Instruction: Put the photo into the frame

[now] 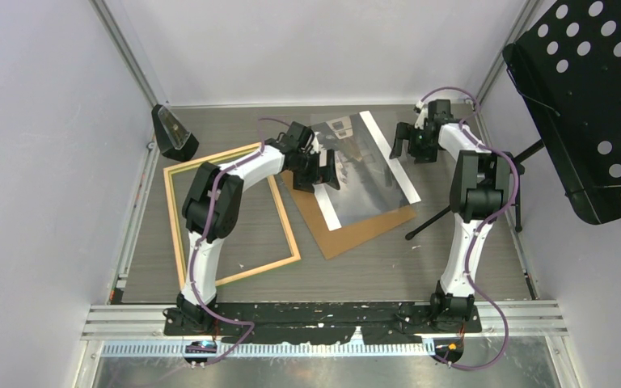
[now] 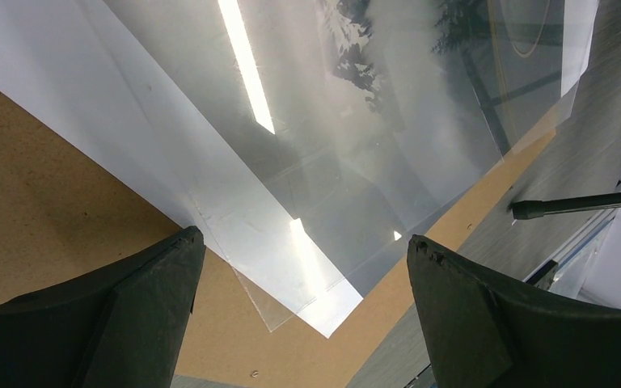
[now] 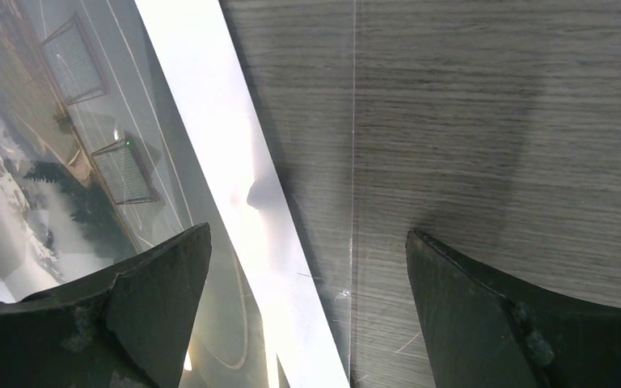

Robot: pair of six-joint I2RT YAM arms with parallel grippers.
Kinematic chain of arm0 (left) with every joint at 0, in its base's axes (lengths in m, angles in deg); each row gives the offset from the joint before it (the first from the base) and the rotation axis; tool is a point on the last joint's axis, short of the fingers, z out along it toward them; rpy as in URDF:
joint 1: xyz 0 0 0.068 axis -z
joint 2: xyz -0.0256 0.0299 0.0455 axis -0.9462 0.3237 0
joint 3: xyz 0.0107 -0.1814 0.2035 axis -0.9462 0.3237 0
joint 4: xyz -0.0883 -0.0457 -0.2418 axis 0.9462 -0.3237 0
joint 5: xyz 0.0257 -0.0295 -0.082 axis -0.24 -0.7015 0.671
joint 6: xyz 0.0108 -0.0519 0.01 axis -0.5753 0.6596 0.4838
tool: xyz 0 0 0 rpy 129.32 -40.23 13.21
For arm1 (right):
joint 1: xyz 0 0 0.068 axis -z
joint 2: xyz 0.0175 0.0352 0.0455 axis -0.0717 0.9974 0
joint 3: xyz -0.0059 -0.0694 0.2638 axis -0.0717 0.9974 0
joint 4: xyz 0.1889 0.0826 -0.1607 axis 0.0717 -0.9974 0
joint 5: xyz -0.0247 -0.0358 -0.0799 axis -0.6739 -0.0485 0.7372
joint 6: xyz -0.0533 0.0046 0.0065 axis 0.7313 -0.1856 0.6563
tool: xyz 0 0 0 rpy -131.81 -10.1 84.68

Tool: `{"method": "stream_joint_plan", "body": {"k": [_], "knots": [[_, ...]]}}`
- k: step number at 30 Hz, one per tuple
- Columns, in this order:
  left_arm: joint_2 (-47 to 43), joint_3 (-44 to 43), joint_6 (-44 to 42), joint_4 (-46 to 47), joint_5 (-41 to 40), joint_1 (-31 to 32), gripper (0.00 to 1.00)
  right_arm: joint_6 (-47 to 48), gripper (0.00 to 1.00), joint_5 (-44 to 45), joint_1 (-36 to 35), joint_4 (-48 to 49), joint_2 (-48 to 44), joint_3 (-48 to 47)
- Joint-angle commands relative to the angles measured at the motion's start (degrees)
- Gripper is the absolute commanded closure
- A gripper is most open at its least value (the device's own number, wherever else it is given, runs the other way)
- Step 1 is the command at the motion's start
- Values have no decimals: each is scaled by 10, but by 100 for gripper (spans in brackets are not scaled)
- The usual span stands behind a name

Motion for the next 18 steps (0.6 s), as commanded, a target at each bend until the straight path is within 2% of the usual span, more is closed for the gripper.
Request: {"method": "stream_joint_plan", "body": {"k": [1,5,12,18], "knots": [[5,13,5,7,19,7,1,33,2,-42,0,-64,26,-26],[2,16,7,7,20,9,1,57,2,-54,0,-105,30,-38],[0,21,7,8,19,13,1,65,6,-65,0,-100,-5,3],[-4,24,5,7,18,13,1,61,8,-91,-1,-111,5,5]]}}
